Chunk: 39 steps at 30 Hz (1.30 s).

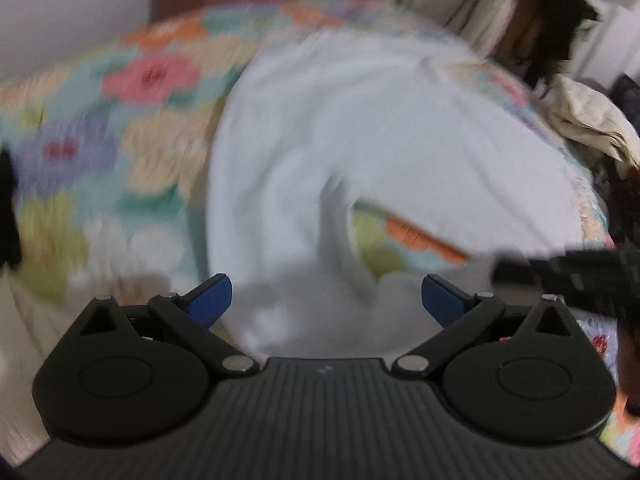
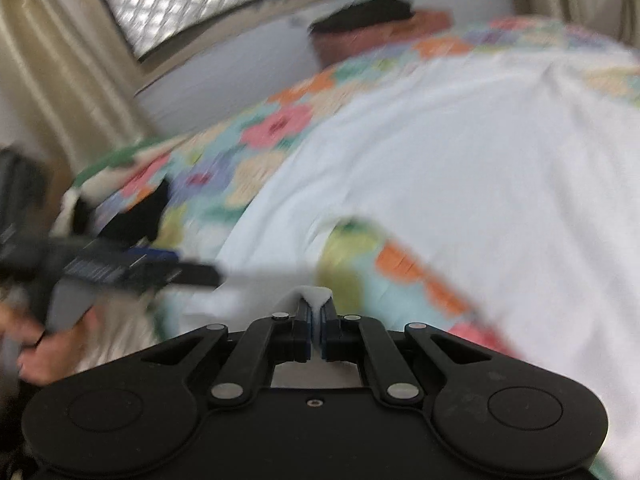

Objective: Fold clothes

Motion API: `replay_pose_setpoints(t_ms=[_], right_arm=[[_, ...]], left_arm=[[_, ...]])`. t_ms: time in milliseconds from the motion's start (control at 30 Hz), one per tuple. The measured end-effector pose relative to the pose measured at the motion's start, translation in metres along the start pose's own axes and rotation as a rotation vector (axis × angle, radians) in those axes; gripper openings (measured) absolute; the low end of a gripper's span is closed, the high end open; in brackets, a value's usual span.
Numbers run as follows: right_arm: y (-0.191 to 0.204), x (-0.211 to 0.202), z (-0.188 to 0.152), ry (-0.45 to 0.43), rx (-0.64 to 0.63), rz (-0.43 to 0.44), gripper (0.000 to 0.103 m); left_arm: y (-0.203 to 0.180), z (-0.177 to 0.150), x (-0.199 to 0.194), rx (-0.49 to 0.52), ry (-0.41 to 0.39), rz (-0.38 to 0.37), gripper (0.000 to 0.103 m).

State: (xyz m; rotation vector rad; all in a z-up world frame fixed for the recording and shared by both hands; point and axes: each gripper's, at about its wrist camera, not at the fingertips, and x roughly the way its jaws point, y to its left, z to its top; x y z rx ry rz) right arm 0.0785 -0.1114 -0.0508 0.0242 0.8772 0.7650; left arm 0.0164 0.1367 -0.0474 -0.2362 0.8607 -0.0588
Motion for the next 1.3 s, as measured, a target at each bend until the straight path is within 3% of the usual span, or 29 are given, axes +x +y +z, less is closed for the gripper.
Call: replay_pose_setpoints(t_ms=[233, 433, 533, 600, 667, 700, 733, 800, 867, 900, 933, 1033, 1100, 1233, 1300], right_arm=[[-0.018, -0.001, 0.066, -0.027, -0.026, -0.095, 0.006], [-0.016, -0.008, 0.093, 0.022, -0.007, -0.08, 0.006], [-0.009, -0.016, 0.095, 0.025, -0.021, -0.064, 0.006], [-0.004, -0.025, 0.092, -0.009, -0.027, -0.035, 0.006], [-0.003, -0.032, 0.091, -0.04, -0.03, -0.028, 0.006], [-0.003, -0.035, 0.093, -0.05, -0.03, -0.029, 0.006], [-0.004, -0.036, 0.096, -0.054, -0.029, -0.033, 0.006], [-0.006, -0.037, 0.105, -0.057, -0.029, -0.042, 0.006], [-0.008, -0.036, 0.115, -0.064, -0.013, -0.05, 0.006], [-0.008, -0.034, 0.121, -0.07, -0.004, -0.054, 0.006], [-0.008, -0.032, 0.127, -0.078, -0.001, -0.063, 0.006], [-0.008, -0.023, 0.146, -0.083, 0.015, -0.111, 0.006], [-0.008, -0.019, 0.158, -0.071, 0.033, -0.154, 0.006], [-0.009, -0.013, 0.178, 0.002, 0.102, -0.249, 0.006], [-0.013, -0.009, 0.186, 0.059, 0.155, -0.278, 0.006]], left_arm=[[-0.043, 0.0, 0.007, 0.243, -0.041, 0.026, 0.103], [-0.078, 0.001, 0.013, 0.448, -0.081, 0.057, 0.103], [-0.088, 0.008, 0.016, 0.518, -0.147, 0.135, 0.103], [-0.088, 0.012, 0.016, 0.512, -0.152, 0.1, 0.1], [-0.087, 0.018, 0.018, 0.492, -0.146, 0.056, 0.089], [-0.086, 0.021, 0.018, 0.481, -0.143, 0.037, 0.07], [-0.085, 0.024, 0.018, 0.468, -0.144, 0.017, 0.059], [-0.082, 0.029, 0.014, 0.429, -0.168, -0.023, 0.056], [-0.081, 0.036, 0.017, 0.401, -0.178, -0.055, 0.042], [-0.081, 0.042, 0.022, 0.387, -0.175, -0.063, 0.027], [-0.08, 0.051, 0.029, 0.368, -0.162, -0.05, 0.019], [-0.074, 0.086, 0.045, 0.28, -0.131, 0.029, 0.019], [-0.07, 0.114, 0.05, 0.228, -0.129, 0.028, 0.017], [-0.084, 0.155, 0.059, 0.268, -0.17, 0.003, 0.008], [-0.083, 0.149, 0.059, 0.28, -0.233, 0.006, 0.008]])
